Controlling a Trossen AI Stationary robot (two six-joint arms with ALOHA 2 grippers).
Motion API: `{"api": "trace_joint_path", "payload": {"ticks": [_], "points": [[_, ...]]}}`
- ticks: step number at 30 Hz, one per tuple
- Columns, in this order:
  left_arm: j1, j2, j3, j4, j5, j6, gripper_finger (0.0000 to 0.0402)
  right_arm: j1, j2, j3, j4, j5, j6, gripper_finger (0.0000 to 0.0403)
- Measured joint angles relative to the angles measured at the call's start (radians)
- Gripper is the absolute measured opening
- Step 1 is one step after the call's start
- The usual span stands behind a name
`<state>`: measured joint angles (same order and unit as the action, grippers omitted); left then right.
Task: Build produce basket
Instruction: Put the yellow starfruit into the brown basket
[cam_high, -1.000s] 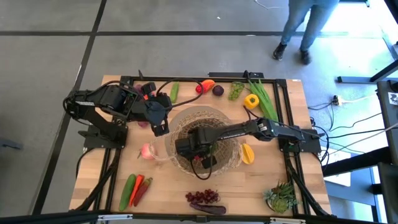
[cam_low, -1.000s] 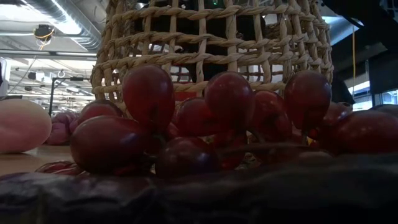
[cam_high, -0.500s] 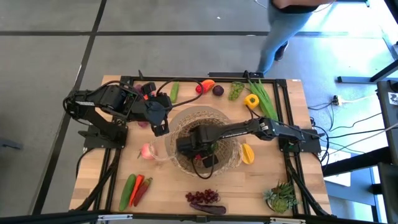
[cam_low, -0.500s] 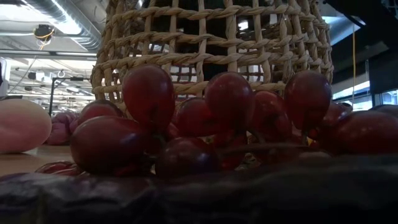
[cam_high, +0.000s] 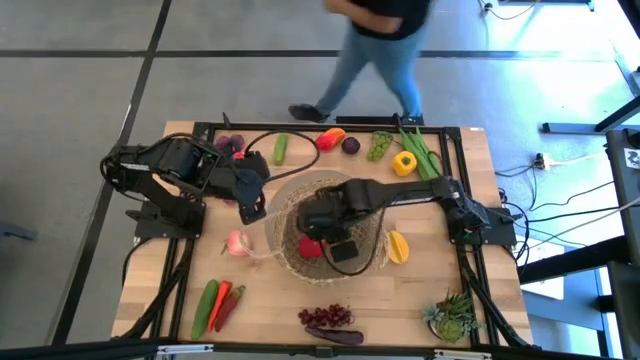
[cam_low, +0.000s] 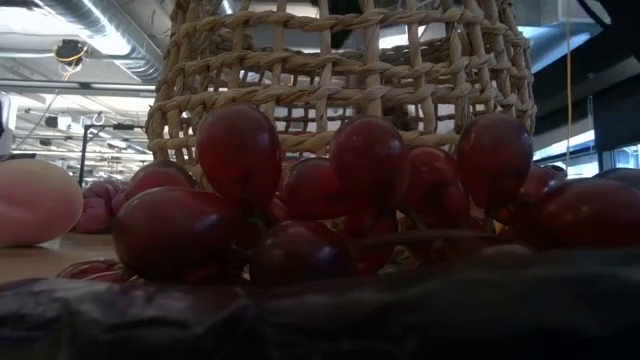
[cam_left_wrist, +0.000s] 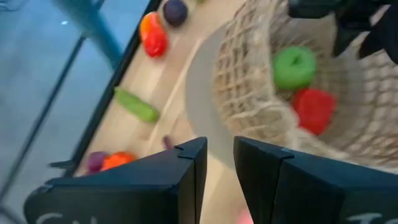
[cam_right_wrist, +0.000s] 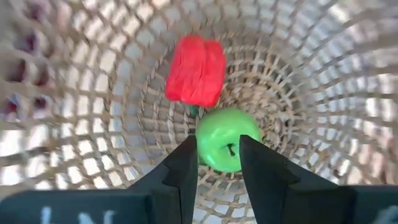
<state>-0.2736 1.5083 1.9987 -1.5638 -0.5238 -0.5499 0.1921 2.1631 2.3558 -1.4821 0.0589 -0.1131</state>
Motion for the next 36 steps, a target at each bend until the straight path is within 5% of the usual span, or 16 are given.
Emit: {"api": "trace_joint_path", "payload": {"ticks": [17,27,36], "points": [[-0.108,-0.085,0.000,-0.008,0.066,-0.416,0.0069,0.016,-0.243,0.000,0.074,0.002,-0.056,0.0114],[-0.043,-0.120,0.000,-0.008,-0.005,-0.423,0.0069,0.039,-0.417,0.000,0.049,0.009,-0.080,0.0114],[0.057,-0.125,0.000,-0.007,-0.008,-0.408,0.0069,0.031,-0.573,-0.041,-0.084,0.192,0.106,0.0114]]}}
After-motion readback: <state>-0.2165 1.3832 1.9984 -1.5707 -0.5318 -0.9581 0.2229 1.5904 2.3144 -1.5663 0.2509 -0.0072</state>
